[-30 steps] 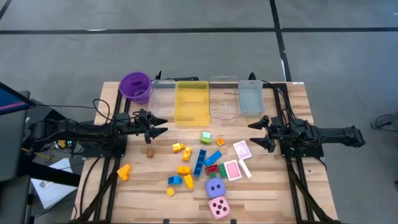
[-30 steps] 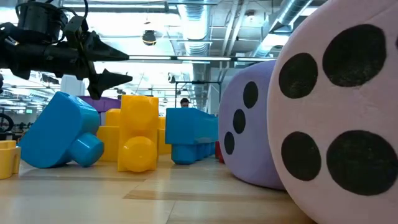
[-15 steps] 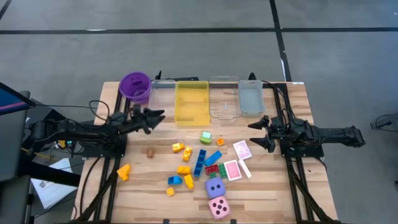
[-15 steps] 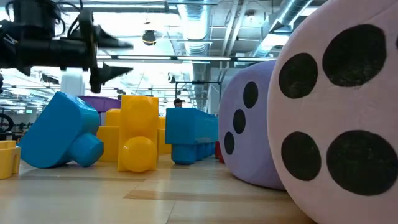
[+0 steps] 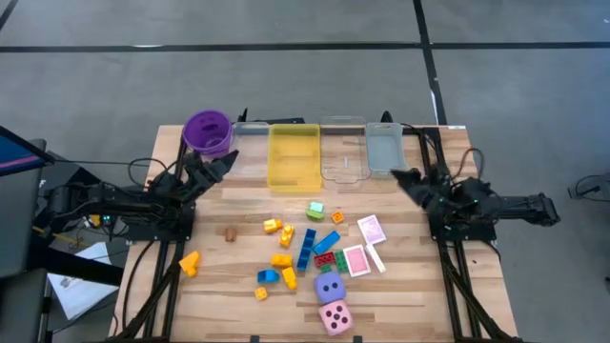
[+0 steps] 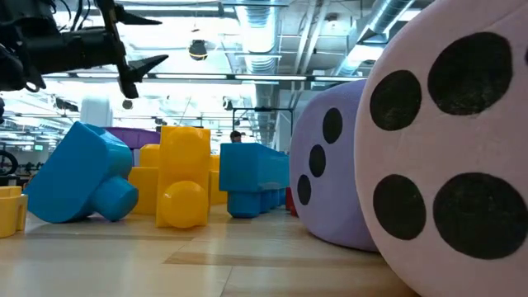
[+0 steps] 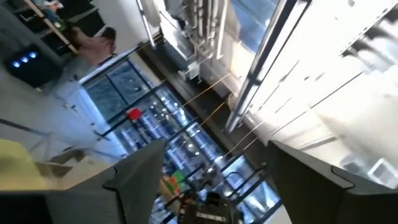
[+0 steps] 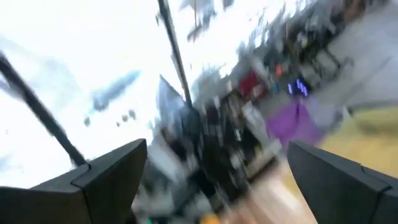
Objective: Pick & Place Toys
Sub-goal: Put the orange deck of cards into the gray bin
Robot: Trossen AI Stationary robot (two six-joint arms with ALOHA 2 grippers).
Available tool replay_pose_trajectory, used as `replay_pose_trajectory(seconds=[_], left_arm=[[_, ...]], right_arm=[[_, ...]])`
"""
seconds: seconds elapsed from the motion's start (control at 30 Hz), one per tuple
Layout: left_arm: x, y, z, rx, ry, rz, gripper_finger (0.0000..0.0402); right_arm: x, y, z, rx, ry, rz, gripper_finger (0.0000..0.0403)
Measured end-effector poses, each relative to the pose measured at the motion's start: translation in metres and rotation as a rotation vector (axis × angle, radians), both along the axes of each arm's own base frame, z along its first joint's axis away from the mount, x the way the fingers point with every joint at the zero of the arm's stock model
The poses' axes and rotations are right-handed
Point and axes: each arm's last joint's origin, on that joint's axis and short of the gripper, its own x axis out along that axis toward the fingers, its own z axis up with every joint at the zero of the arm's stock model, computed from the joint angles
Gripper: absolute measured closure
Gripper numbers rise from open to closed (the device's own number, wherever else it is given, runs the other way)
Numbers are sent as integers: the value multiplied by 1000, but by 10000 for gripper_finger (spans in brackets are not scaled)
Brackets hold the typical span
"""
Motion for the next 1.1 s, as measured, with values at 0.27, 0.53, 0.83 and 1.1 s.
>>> replay_pose_trajectory(seconds=[0.27, 0.53, 0.83, 1.1], left_arm=[[0, -1, 9, -142, -168, -99, 124], [12, -4, 47, -38, -206, -97, 124], [48, -10, 63, -65, -91, -170, 124], [62, -8, 60, -75, -46, -168, 124]], right_arm=[[-11, 3, 23, -63, -240, 96, 23], [-21, 4, 38, 56, -424, 185, 23], [-14, 7, 45, 84, -217, 295, 25], [-14, 10, 120, -2, 456, 134, 61]])
